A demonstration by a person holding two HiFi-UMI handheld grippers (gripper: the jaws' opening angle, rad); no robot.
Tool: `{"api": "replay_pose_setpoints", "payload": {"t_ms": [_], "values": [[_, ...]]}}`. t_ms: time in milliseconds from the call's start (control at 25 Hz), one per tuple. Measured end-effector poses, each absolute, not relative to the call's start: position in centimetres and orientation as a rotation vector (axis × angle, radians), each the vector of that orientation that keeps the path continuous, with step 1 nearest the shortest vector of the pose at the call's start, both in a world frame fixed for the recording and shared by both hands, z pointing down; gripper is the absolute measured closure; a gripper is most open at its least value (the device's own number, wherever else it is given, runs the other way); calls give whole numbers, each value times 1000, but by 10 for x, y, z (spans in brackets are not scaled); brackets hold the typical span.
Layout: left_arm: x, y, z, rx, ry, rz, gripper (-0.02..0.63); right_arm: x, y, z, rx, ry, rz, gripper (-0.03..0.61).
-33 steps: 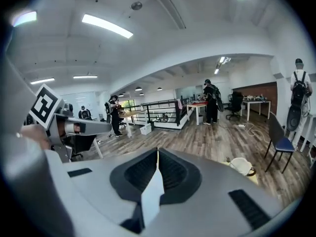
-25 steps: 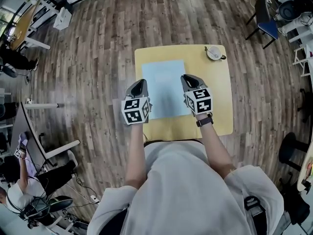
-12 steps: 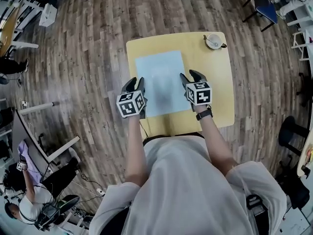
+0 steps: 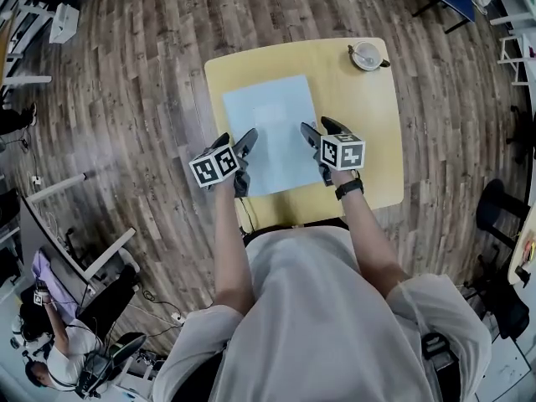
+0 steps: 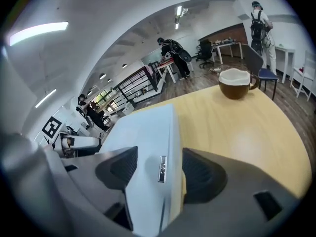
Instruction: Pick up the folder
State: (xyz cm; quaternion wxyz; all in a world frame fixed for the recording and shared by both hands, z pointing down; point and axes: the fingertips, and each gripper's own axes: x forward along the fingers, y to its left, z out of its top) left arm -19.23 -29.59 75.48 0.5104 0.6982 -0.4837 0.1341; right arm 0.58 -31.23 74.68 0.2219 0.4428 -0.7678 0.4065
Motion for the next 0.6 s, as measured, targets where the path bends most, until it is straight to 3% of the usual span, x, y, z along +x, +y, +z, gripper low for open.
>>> {"api": "replay_pose_setpoints", "payload": {"t_ms": [280, 600], "values": [[-187, -293, 784, 1629, -1139, 395, 181, 3, -312, 770, 1230, -2083, 1235, 310], [-181, -292, 788, 1619, -1122, 363, 225, 3, -310, 773, 1228, -2069, 1258, 319]]}}
